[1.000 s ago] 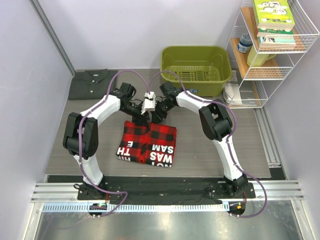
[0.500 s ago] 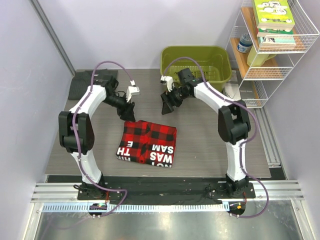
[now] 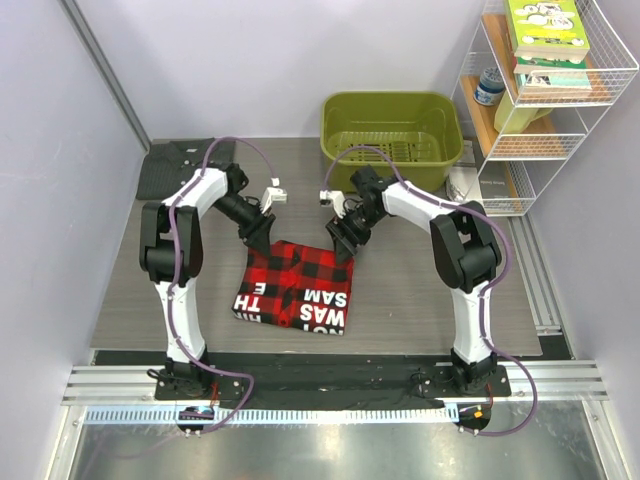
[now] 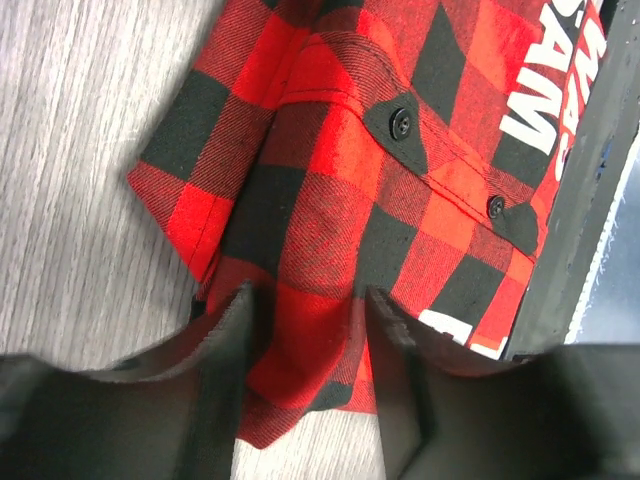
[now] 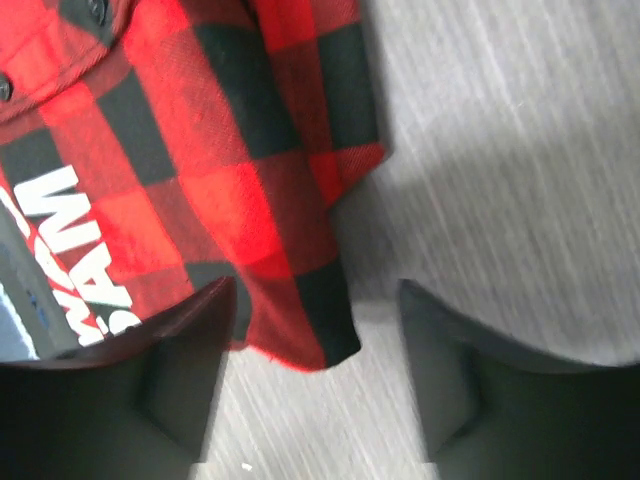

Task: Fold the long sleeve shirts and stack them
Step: Fold the shirt

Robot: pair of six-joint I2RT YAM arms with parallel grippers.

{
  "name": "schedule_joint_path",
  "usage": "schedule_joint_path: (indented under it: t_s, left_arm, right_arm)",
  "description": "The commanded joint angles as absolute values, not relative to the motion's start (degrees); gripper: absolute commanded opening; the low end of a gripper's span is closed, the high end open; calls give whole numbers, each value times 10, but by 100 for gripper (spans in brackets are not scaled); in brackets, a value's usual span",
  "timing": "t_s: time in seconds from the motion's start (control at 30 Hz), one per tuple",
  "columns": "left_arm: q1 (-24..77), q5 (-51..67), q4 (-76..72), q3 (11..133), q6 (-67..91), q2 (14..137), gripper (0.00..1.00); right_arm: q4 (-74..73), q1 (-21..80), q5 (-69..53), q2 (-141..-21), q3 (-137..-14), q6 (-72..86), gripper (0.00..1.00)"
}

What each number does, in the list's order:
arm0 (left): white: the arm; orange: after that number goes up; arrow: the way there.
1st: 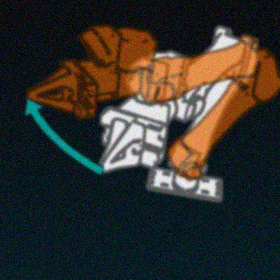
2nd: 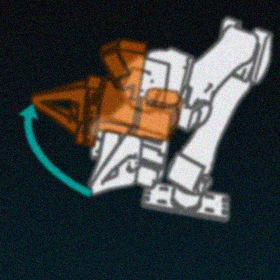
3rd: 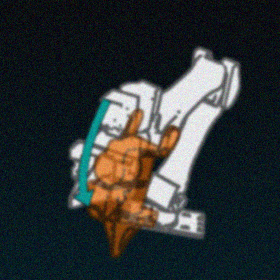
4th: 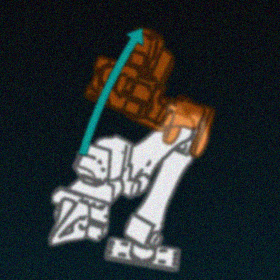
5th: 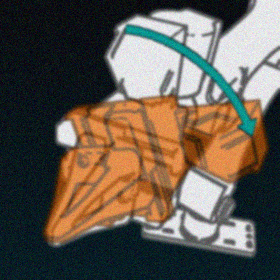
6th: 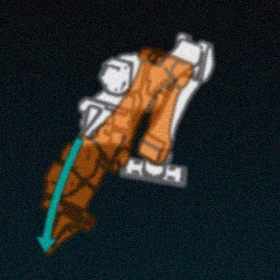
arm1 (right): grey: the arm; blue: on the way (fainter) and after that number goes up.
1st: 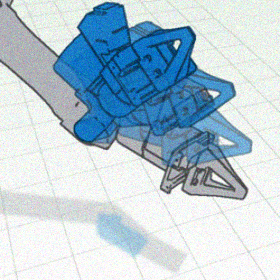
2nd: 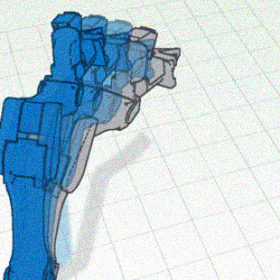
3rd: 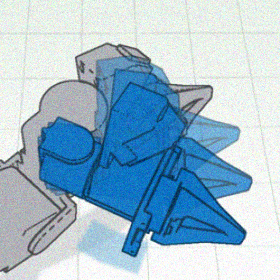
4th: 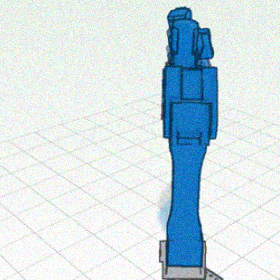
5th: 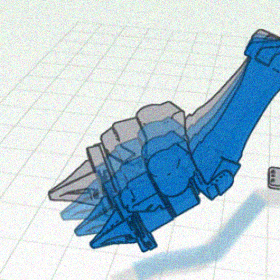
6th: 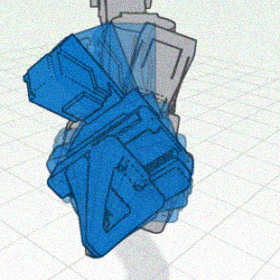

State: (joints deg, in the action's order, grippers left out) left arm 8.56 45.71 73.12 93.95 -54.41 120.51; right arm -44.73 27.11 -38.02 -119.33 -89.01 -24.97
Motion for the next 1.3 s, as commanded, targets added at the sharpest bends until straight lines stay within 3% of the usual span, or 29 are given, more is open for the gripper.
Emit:
schedule_joint_path:
  t_s: [0.0,0.1,0.2,0.37,0.53,0.77,1.07,1.1,1.13,1.17,1.2,1.27]
  left_arm:
    - [86,453,748,951,-546,1202,39]
    - [86,459,756,955,-537,1196,25]
    - [86,473,768,961,-526,1188,10]
    - [86,431,699,952,-454,1213,7]
    - [86,340,584,957,-326,1262,10]
    - [84,274,527,960,-224,1269,14]
    - [60,338,501,923,-206,1189,26]
    - [59,351,516,925,-224,1181,26]
    - [58,360,526,931,-226,1178,18]
    - [58,362,539,941,-223,1176,12]
    - [58,365,566,947,-226,1172,7]
    - [58,362,582,942,-222,1165,4]
  right_arm:
    - [-493,270,-398,-1170,-897,-295,50]
    - [-522,268,-395,-1167,-925,-313,10]
    - [-590,266,-404,-1164,-964,-327,1]
    - [-573,269,-360,-1188,-940,-331,1]
    - [-451,267,-245,-1246,-933,-297,1]
    - [-391,268,-168,-1302,-1045,-278,1]
    - [-395,269,-225,-1218,-1038,-224,27]
    - [-403,269,-247,-1205,-1036,-219,26]
    - [-403,269,-254,-1200,-1031,-213,28]
    - [-403,269,-261,-1195,-1023,-205,37]
    - [-403,269,-265,-1192,-1019,-198,38]
    - [-401,269,-268,-1193,-1013,-192,38]
